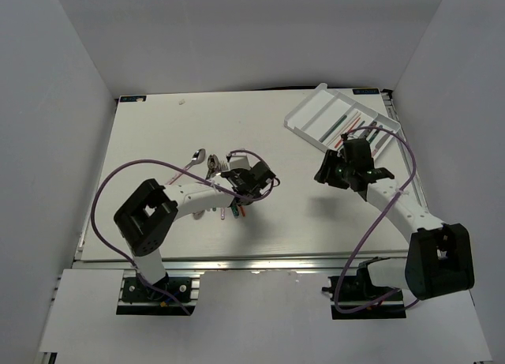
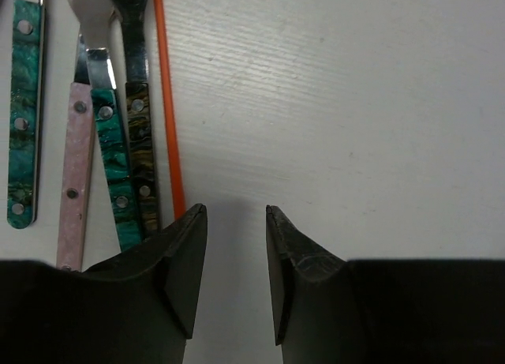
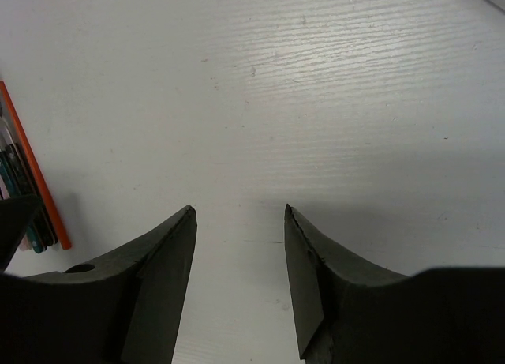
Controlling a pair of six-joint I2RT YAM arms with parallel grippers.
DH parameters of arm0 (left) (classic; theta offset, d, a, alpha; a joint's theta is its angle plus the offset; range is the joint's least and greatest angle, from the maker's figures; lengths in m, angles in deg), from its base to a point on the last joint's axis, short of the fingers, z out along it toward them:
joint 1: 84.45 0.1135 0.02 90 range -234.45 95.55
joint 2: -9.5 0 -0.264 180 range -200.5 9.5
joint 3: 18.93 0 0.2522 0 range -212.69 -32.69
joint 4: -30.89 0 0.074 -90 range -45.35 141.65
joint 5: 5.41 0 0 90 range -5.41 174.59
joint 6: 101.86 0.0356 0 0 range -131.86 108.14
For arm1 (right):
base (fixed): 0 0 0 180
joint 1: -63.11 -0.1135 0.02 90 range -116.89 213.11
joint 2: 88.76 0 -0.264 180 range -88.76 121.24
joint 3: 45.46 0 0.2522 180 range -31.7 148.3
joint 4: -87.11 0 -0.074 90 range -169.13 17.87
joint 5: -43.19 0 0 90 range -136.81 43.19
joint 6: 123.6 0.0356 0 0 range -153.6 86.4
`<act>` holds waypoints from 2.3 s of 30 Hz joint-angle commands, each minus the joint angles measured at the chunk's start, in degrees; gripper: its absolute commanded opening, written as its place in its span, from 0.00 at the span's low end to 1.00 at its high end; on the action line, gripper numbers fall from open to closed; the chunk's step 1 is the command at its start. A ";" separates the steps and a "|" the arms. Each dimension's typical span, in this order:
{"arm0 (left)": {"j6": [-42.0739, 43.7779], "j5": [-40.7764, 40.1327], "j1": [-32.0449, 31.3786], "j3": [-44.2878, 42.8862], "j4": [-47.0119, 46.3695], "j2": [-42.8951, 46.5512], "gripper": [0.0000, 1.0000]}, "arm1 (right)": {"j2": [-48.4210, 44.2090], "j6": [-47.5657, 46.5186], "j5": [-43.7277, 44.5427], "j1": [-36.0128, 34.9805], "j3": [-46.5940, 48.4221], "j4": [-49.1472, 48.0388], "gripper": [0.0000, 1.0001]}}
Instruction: Sort the eating utensils into containers
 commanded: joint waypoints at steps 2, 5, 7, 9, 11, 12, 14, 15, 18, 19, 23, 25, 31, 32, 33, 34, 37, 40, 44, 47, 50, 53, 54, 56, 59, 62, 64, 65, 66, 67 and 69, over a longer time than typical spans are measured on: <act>-2.55 -0.74 -0.17 2.28 -0.71 1.56 0.46 | -2.17 -1.53 0.90 -0.24 -0.78 -0.59 0.54; -2.55 -0.56 -0.26 2.98 -0.71 1.56 0.46 | -2.26 -1.09 0.55 -0.16 -1.04 -0.59 0.54; -2.46 -0.04 -0.35 3.68 -1.32 1.30 0.46 | -2.34 -0.74 0.28 -0.24 -1.48 -0.94 0.54; -2.55 0.23 -0.26 4.12 -1.50 0.86 0.46 | -2.52 -0.48 0.11 -0.16 -1.66 -1.12 0.54; -2.72 -0.12 -0.26 4.30 -1.15 0.42 0.45 | -2.96 -0.47 0.19 -0.24 -1.83 -1.12 0.54; -2.99 -0.30 -0.26 4.30 -0.89 0.25 0.46 | -3.05 -0.47 0.37 -0.16 -1.83 -1.03 0.54; -3.25 -0.65 -0.26 4.56 -0.54 -0.02 0.46 | -3.40 -0.65 0.72 -0.16 -1.66 -0.77 0.54; -3.25 -0.65 -0.26 4.82 -0.97 -0.11 0.46 | -3.49 -0.74 0.89 -0.24 -1.57 -0.59 0.54; -3.17 -0.21 -0.26 5.62 -2.11 -0.28 0.45 | -3.58 -0.74 0.98 -0.24 -1.39 -0.42 0.54; -3.08 0.40 -0.35 5.79 -2.46 -0.54 0.44 | -3.66 -0.82 0.98 -0.24 -1.39 -0.33 0.54; -2.99 1.99 -0.26 5.97 -3.52 -2.21 0.39 | -4.02 -0.82 0.98 -0.16 -1.31 -0.15 0.54; -3.43 2.25 -0.26 5.97 -3.61 -2.83 0.34 | -4.28 -0.91 1.16 -0.16 -1.31 -0.06 0.54; -4.04 4.62 -0.44 7.90 -5.28 -3.09 0.26 | -4.45 -0.91 0.46 -0.16 -0.87 -0.41 0.54; -3.96 4.97 -0.52 8.08 -5.45 -3.18 0.25 | -4.45 -0.91 -0.24 -0.16 -0.95 -0.85 0.54; -3.61 5.67 -0.61 8.43 -5.98 -3.27 0.23 | -4.28 -0.83 -1.03 -0.24 -0.96 -1.29 0.54; -3.60 6.03 -0.79 8.52 -6.07 -3.53 0.20 | -4.19 -0.65 -1.47 -0.24 -0.87 -1.47 0.54; -2.55 7.87 -1.40 8.87 -7.12 -4.32 0.09 | -3.84 -0.65 -4.02 -0.15 -0.69 -2.35 0.54; -1.67 9.98 -2.10 9.83 -8.97 -4.33 0.00 | -3.75 -0.47 -5.43 -0.07 -0.60 -2.79 0.54; 1.13 12.18 -3.25 10.19 -11.69 -3.01 0.00 | -3.40 -0.21 -11.73 0.37 -1.57 -5.33 0.59; 3.68 12.53 -4.83 9.14 -12.05 -1.52 0.00 | -2.00 0.32 -16.23 0.64 -2.71 -8.67 0.67; 4.74 9.64 -6.06 7.21 -9.25 -0.38 0.00 | -0.33 1.11 -15.28 0.72 -2.19 -8.41 0.72; 5.80 8.23 -6.85 6.59 -8.27 0.68 0.00 | 0.29 2.07 -14.66 0.72 -2.45 -8.94 0.72; 5.89 8.14 -6.94 6.59 -8.09 1.29 0.00 | 0.55 2.34 -14.66 0.64 -2.54 -9.03 0.72; 6.41 8.31 -7.12 6.50 -8.18 1.82 0.00 | 1.78 2.69 -14.23 0.72 -2.36 -9.03 0.72; 7.20 8.31 -7.21 5.71 -6.78 1.39 0.00 | 2.75 2.69 -13.35 0.46 -2.01 -8.41 0.71; 7.73 7.70 -7.56 4.30 -4.93 0.07 0.00 | 2.84 2.16 -11.77 0.20 -1.84 -7.54 0.71; 8.17 8.05 -7.56 3.69 -4.58 -1.06 0.00 | 2.84 1.55 -11.24 0.11 -1.31 -6.48 0.71; 8.17 7.96 -7.56 3.16 -2.84 -1.77 0.00 | 2.84 1.29 -10.80 0.11 -1.13 -6.04 0.71; 8.17 8.40 -7.56 2.03 -2.12 -2.47 0.00 | 2.75 1.02 -10.62 0.11 -0.70 -5.69 0.71; 8.52 9.10 -7.56 1.75 -1.68 -3.87 0.00 | 2.49 0.85 -10.36 0.02 -0.52 -4.99 0.71; 8.61 10.59 -7.56 1.22 -1.15 -4.85 0.17 | 2.14 0.41 -9.74 0.11 -0.17 -4.37 0.71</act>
